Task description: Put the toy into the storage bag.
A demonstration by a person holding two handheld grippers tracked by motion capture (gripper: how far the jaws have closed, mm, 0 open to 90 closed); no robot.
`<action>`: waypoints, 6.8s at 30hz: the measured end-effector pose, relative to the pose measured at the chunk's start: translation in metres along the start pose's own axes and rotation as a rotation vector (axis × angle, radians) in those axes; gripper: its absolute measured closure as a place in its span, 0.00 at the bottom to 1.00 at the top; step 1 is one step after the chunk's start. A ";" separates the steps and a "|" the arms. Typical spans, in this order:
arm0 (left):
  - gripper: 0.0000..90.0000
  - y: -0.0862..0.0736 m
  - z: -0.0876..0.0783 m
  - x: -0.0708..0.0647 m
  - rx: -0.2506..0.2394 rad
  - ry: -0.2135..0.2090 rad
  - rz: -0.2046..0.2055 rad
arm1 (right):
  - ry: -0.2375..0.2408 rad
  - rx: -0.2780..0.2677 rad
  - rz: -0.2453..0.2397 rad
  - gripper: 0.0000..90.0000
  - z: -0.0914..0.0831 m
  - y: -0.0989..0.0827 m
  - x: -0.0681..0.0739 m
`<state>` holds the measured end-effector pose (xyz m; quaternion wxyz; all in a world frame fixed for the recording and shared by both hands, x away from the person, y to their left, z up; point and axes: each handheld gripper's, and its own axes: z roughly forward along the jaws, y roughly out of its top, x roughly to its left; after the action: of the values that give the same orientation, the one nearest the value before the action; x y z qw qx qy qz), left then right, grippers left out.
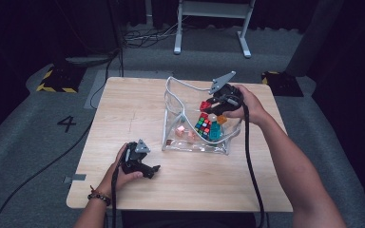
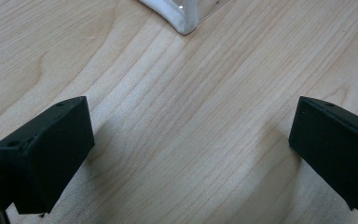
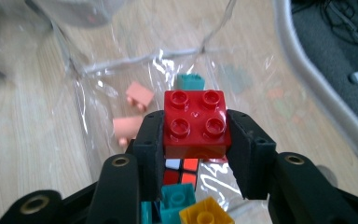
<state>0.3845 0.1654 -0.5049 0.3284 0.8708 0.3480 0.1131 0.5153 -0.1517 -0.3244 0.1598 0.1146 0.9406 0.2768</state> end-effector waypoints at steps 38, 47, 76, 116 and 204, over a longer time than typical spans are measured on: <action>0.00 0.000 0.000 0.000 0.000 -0.001 -0.002 | 0.022 0.132 0.030 0.66 -0.022 -0.053 -0.007; 0.00 0.000 0.000 0.000 0.000 0.000 -0.002 | 0.002 0.059 0.030 0.60 -0.026 -0.052 -0.003; 0.00 0.000 0.000 0.000 0.000 0.001 0.001 | -0.223 -0.227 0.209 0.33 -0.083 -0.082 0.008; 0.00 0.000 0.000 0.000 0.000 0.000 -0.001 | -0.249 -0.241 0.328 0.32 -0.083 -0.170 0.037; 0.00 0.001 0.002 0.000 -0.006 -0.005 -0.006 | -0.189 -0.155 0.553 0.21 -0.002 -0.286 0.095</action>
<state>0.3854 0.1642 -0.5058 0.3324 0.8689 0.3496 0.1111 0.3911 -0.3580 -0.5048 0.1733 0.3792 0.8306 0.3691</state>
